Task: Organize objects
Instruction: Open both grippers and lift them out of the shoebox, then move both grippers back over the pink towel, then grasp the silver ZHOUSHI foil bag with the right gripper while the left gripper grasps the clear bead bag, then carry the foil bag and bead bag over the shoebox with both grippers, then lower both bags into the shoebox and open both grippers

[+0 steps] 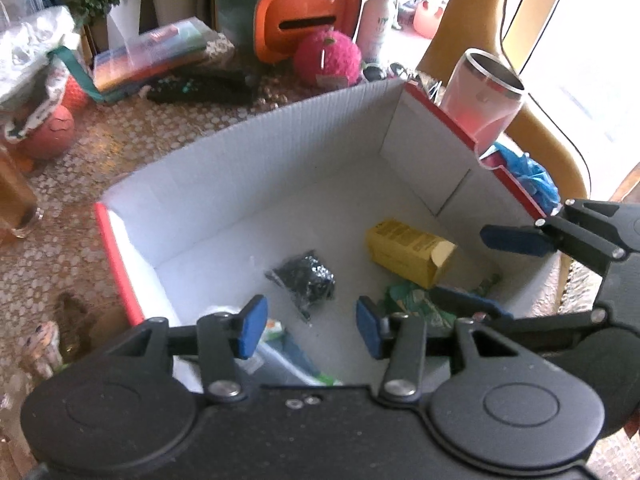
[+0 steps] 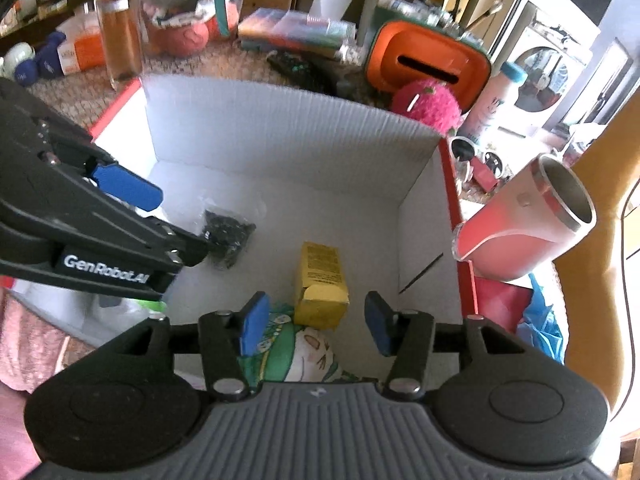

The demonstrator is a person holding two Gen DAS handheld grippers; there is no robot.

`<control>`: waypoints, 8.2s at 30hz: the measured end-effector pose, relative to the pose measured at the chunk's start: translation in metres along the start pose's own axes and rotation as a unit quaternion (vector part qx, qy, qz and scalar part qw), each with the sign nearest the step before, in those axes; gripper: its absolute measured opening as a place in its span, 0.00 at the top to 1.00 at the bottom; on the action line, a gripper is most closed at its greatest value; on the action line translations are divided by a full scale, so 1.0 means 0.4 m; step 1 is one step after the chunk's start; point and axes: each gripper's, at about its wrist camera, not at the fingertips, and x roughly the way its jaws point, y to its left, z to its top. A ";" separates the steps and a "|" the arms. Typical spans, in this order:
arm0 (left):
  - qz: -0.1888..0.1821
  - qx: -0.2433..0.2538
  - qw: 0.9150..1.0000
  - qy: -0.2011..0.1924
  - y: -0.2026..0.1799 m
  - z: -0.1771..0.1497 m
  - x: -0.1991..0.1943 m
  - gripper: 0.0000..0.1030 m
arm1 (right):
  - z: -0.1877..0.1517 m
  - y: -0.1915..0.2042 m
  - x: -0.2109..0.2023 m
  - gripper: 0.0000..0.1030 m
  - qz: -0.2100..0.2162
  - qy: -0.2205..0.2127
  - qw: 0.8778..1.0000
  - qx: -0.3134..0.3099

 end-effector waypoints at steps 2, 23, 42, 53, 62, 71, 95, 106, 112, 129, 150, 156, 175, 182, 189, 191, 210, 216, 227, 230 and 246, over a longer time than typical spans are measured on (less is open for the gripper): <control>-0.001 0.001 1.000 -0.012 0.003 -0.017 -0.038 0.53 | -0.005 0.003 -0.031 0.50 0.001 -0.015 1.000 0.007; 0.000 -0.011 0.995 -0.104 0.139 -0.253 -0.383 0.52 | -0.058 0.150 -0.317 0.46 0.066 -0.129 0.988 0.055; 0.050 -0.086 0.984 -0.151 0.337 -0.498 -0.524 0.33 | -0.102 0.352 -0.360 0.42 0.142 -0.159 0.976 0.049; 0.066 -0.118 0.978 -0.157 0.403 -0.600 -0.517 0.16 | -0.109 0.413 -0.326 0.32 0.166 -0.148 0.974 0.051; 0.086 -0.125 0.974 -0.168 0.427 -0.648 -0.491 0.01 | -0.079 0.467 -0.284 0.25 0.181 -0.128 0.974 0.046; 0.093 -0.152 0.970 -0.164 0.472 -0.667 -0.416 0.01 | -0.005 0.549 -0.206 0.25 0.192 -0.107 0.975 0.025; 0.155 -0.188 0.955 -0.168 0.494 -0.664 -0.222 0.04 | 0.147 0.679 0.042 0.25 0.184 -0.054 0.981 0.007; 0.165 -0.187 0.956 -0.155 0.492 -0.666 -0.183 0.22 | 0.190 0.738 0.121 0.25 0.177 -0.031 0.984 -0.007; 0.167 -0.172 0.958 -0.155 0.480 -0.660 -0.177 0.34 | 0.199 0.749 0.157 0.25 0.175 -0.019 0.984 0.000; 0.168 -0.161 0.960 -0.154 0.486 -0.661 -0.178 0.53 | 0.192 0.772 0.162 0.32 0.162 -0.025 0.986 -0.017; 0.124 -0.207 0.955 -0.173 0.536 -0.659 -0.245 0.61 | 0.175 0.734 0.044 0.56 0.176 -0.061 0.983 -0.006; 0.112 -0.211 0.953 -0.184 0.525 -0.647 -0.300 0.61 | 0.159 0.686 -0.040 0.56 0.177 -0.084 0.981 0.000; 0.050 -0.171 0.964 -0.195 0.377 -0.510 -0.452 0.60 | 0.075 0.440 -0.305 0.56 0.166 -0.143 0.974 0.053; 0.035 -0.136 0.972 -0.191 0.287 -0.446 -0.441 0.60 | 0.019 0.312 -0.339 0.56 0.142 -0.147 0.975 0.084; 0.011 -0.105 0.977 -0.184 0.191 -0.372 -0.401 0.60 | -0.045 0.177 -0.342 0.56 0.105 -0.145 0.976 0.121; 0.004 -0.102 0.978 -0.180 0.169 -0.348 -0.385 0.60 | -0.060 0.140 -0.338 0.56 0.095 -0.142 0.977 0.131; 0.016 -0.062 0.992 -0.108 0.051 -0.080 -0.168 0.60 | -0.051 -0.066 -0.208 0.56 0.037 -0.118 0.979 0.159; 0.030 -0.057 0.995 -0.078 0.041 -0.007 -0.071 0.60 | -0.001 -0.047 -0.111 0.56 0.027 -0.091 0.987 0.130; 0.053 -0.043 0.997 -0.048 0.029 0.047 0.051 0.60 | 0.060 -0.034 0.053 0.56 0.011 -0.050 0.995 0.080; 0.059 -0.044 0.997 -0.034 0.040 0.056 0.080 0.59 | 0.060 -0.037 0.080 0.56 0.017 -0.038 0.996 0.078; 0.080 -0.035 0.995 0.040 0.043 0.071 0.156 0.57 | 0.065 -0.016 0.110 0.55 0.002 -0.017 1.000 0.022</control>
